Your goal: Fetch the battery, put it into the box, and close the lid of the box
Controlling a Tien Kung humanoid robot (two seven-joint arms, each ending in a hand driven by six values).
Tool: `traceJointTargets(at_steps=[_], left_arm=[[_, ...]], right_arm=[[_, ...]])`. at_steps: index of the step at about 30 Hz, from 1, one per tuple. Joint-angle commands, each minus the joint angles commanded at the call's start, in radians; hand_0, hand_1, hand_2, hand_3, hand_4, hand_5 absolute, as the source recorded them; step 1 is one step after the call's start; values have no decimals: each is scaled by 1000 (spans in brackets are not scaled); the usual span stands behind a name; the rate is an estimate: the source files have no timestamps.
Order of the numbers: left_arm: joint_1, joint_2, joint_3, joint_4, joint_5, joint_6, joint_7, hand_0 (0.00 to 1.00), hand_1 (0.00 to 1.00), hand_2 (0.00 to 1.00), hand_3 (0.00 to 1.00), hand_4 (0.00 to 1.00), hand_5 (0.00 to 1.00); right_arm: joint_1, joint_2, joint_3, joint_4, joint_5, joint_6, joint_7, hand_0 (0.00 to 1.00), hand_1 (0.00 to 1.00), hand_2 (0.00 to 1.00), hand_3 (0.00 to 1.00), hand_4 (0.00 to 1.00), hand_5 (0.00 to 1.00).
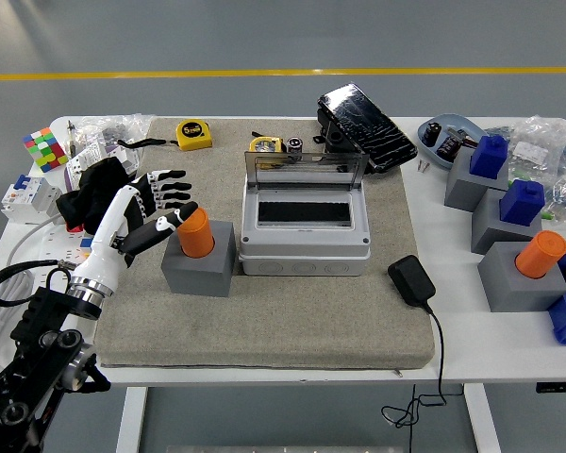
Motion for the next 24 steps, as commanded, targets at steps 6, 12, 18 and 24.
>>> traceJointTargets(at_steps=[6, 12, 18, 24], left_arm=[[-13, -11, 29, 14, 21, 13, -10, 642, 633, 629, 705, 998, 265], [-27, -24, 56, 32, 8, 32, -33, 611, 611, 580, 678, 998, 202], [-41, -40, 85, 60, -21, 44, -56, 507, 547, 520, 576, 998, 144], [-50, -55, 104, 83, -56, 59, -79, 353, 446, 444, 516, 998, 118]], right_arm=[[2, 0, -9, 0, 6, 1, 1, 642, 648, 658, 575, 972, 581], [1, -1, -7, 0, 4, 1, 0, 641, 648, 658, 576, 972, 582], [-1, -2, -5, 0, 0, 1, -1, 641, 648, 658, 575, 972, 581], [-3, -1, -8, 0, 3, 1, 0, 641, 648, 658, 575, 972, 581]])
